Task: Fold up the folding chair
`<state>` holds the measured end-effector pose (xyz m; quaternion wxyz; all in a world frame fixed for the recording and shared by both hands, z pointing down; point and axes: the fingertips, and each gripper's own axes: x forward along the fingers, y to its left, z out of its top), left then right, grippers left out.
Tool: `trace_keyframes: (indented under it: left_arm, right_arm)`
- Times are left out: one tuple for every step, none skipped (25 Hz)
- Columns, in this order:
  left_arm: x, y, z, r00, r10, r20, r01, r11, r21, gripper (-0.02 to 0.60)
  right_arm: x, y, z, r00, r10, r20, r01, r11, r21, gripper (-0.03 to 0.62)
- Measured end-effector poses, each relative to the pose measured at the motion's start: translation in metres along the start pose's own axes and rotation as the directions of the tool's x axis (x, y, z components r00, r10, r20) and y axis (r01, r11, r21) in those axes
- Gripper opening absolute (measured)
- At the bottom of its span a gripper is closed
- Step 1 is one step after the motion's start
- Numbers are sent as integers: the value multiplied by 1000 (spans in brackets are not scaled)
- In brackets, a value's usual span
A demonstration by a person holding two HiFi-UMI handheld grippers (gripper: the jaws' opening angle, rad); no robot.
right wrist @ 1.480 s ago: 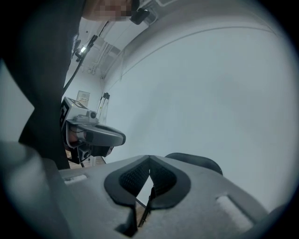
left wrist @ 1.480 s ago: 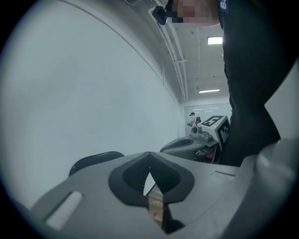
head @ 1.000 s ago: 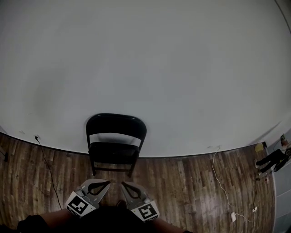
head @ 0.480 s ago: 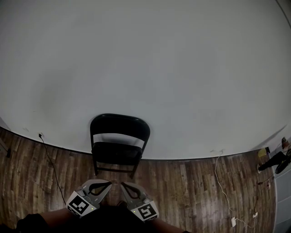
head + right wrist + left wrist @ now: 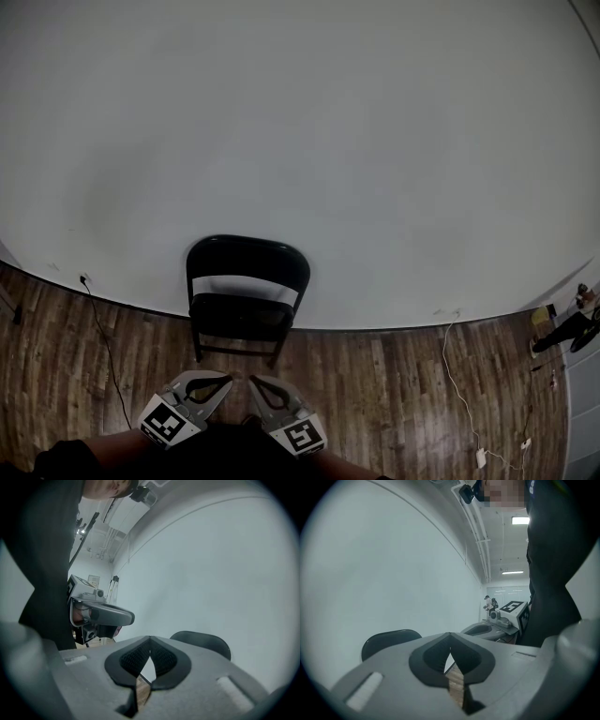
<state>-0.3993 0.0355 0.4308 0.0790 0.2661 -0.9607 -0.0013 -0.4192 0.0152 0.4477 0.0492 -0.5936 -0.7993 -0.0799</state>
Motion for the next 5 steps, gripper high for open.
trace_keyframes:
  left_arm:
    - [1, 0, -1, 1000, 1, 0, -1, 1000, -4, 2]
    - [1, 0, -2, 1000, 1, 1, -1, 1000, -9, 2]
    - [2, 0, -2, 1000, 2, 1, -2, 1000, -13, 2]
    - [3, 0, -1, 1000, 1, 1, -1, 1000, -14, 2]
    - [4, 0, 0, 1000, 1, 2, -1, 1000, -15, 2]
  right_arm:
    - [0, -1, -1, 1000, 1, 2, -1, 1000, 4, 2]
    - [0, -2, -2, 1000, 1, 4, -1, 1000, 8, 2]
    - [-1, -3, -3, 1000, 1, 4, -1, 1000, 9, 2]
    - [-1, -4, -2, 1000, 1, 4, -1, 1000, 9, 2]
    - [-1, -5, -1, 1000, 0, 3, 0, 1000, 8, 2]
